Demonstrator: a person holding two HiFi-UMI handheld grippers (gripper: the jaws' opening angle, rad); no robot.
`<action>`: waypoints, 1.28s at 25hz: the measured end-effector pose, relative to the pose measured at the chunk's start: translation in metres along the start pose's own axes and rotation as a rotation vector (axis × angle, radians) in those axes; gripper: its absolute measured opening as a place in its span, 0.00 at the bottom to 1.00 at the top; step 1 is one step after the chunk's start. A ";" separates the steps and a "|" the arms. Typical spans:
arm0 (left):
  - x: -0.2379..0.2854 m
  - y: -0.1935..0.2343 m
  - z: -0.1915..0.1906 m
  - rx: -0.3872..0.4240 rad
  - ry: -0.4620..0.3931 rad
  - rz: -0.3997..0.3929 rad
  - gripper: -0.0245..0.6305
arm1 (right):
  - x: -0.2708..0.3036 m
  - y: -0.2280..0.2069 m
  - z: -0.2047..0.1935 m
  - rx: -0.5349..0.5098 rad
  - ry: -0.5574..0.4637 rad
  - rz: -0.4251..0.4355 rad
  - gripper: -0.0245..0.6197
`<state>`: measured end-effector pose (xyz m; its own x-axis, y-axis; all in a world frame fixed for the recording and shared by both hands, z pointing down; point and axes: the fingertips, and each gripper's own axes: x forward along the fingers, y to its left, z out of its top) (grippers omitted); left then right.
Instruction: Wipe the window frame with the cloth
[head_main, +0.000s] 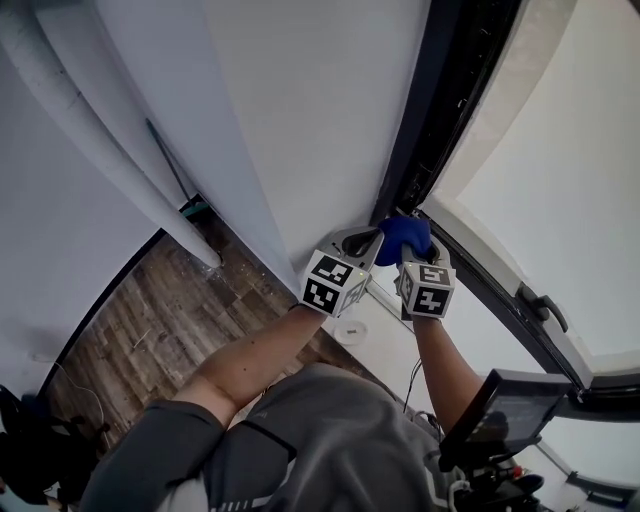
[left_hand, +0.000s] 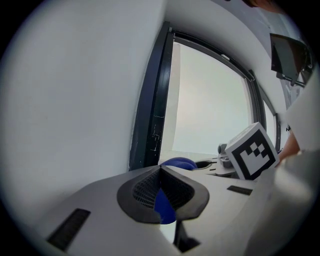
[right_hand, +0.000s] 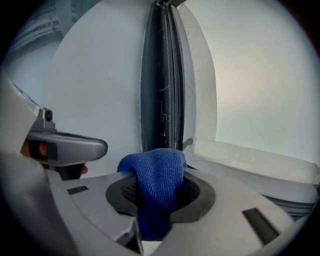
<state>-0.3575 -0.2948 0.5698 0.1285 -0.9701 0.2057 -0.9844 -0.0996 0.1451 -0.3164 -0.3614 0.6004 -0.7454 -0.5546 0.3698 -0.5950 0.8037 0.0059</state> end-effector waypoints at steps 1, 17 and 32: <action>0.000 0.000 0.001 -0.006 -0.001 0.011 0.05 | -0.002 0.000 0.005 0.003 -0.012 0.008 0.22; -0.054 -0.009 -0.001 -0.067 -0.048 0.158 0.05 | -0.051 0.036 0.001 -0.022 -0.017 0.156 0.22; -0.028 0.014 0.007 0.001 -0.005 0.128 0.05 | 0.009 0.038 0.002 -0.076 0.030 0.143 0.22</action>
<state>-0.3753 -0.2705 0.5597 0.0008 -0.9760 0.2179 -0.9928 0.0253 0.1172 -0.3456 -0.3362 0.6024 -0.8110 -0.4273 0.3996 -0.4578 0.8888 0.0213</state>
